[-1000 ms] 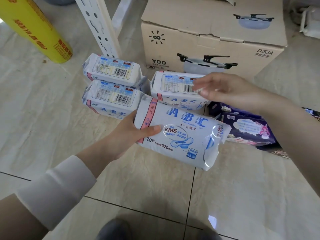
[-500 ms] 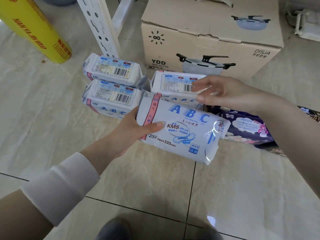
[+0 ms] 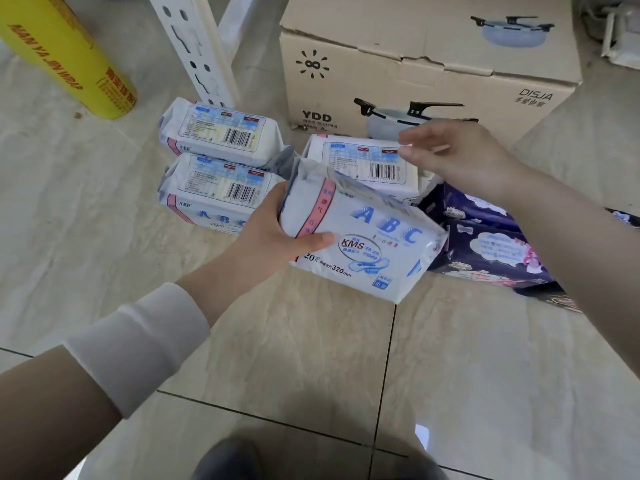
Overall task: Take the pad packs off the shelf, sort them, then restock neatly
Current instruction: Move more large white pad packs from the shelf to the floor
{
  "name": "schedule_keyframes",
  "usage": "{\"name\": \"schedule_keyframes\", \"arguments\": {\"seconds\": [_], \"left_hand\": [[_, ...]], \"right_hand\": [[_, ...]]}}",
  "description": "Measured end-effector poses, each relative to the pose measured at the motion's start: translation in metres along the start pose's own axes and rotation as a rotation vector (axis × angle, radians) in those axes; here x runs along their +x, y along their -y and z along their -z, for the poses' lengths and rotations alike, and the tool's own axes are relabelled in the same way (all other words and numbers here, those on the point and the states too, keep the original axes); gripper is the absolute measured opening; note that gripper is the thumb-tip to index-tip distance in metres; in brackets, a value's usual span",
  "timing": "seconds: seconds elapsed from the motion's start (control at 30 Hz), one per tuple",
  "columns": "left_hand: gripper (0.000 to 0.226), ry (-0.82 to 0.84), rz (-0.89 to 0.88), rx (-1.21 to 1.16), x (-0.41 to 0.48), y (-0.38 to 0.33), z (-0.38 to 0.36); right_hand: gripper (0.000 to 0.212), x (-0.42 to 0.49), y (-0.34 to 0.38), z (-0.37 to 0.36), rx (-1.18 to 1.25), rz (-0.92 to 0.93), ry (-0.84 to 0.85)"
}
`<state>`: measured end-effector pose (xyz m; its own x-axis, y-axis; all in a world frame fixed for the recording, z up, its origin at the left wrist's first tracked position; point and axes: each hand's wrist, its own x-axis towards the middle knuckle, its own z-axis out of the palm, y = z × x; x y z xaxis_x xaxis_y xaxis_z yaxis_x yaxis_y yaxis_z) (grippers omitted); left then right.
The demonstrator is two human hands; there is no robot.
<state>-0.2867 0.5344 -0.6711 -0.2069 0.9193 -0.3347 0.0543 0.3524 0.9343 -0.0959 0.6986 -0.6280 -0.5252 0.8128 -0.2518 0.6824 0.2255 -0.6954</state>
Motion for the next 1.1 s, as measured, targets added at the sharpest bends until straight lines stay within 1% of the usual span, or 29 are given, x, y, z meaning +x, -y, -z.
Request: {"name": "schedule_keyframes", "arguments": {"seconds": [0.03,0.1,0.23,0.33,0.53,0.6,0.7,0.77,0.83,0.9,1.0,1.1], "left_hand": [[0.068,-0.005,-0.027,0.047,0.000,0.001,-0.001],[0.071,-0.009,-0.082,0.116,0.002,0.004,-0.005],[0.087,0.022,-0.180,0.175,0.005,0.016,-0.014],[0.097,0.053,-0.290,0.183,0.008,0.022,-0.019],[0.094,0.076,-0.362,0.283,0.012,0.022,-0.017],[0.090,0.049,-0.373,0.380,0.014,0.024,-0.012],[0.079,0.011,-0.444,0.618,0.017,0.028,-0.005],[0.076,0.011,-0.453,0.731,0.017,0.027,-0.004],[0.076,-0.005,-0.463,0.815,0.016,0.026,-0.005],[0.082,-0.014,-0.505,0.927,0.016,0.026,-0.005],[0.092,-0.014,-0.547,1.096,0.018,0.028,-0.004],[0.093,-0.010,-0.592,1.202,0.019,0.025,-0.003]], "right_hand": [[0.035,0.003,-0.002,0.000,-0.027,-0.005,0.001],[0.035,0.007,-0.004,0.001,-0.072,-0.022,0.013],[0.042,0.013,-0.008,-0.003,-0.102,-0.074,0.030],[0.045,0.016,-0.011,-0.006,-0.105,-0.087,0.031],[0.045,0.015,-0.017,-0.009,-0.104,-0.102,0.044],[0.044,0.015,-0.017,-0.010,-0.101,-0.085,0.047],[0.041,0.017,-0.018,-0.012,-0.126,-0.045,0.031],[0.038,0.019,-0.021,-0.013,-0.173,0.018,0.029],[0.041,0.020,-0.025,-0.016,-0.244,0.110,0.025],[0.046,0.021,-0.029,-0.018,-0.277,0.181,0.014],[0.057,0.026,-0.034,-0.019,-0.306,0.200,0.023],[0.064,0.029,-0.037,-0.020,-0.348,0.206,0.061]]}}
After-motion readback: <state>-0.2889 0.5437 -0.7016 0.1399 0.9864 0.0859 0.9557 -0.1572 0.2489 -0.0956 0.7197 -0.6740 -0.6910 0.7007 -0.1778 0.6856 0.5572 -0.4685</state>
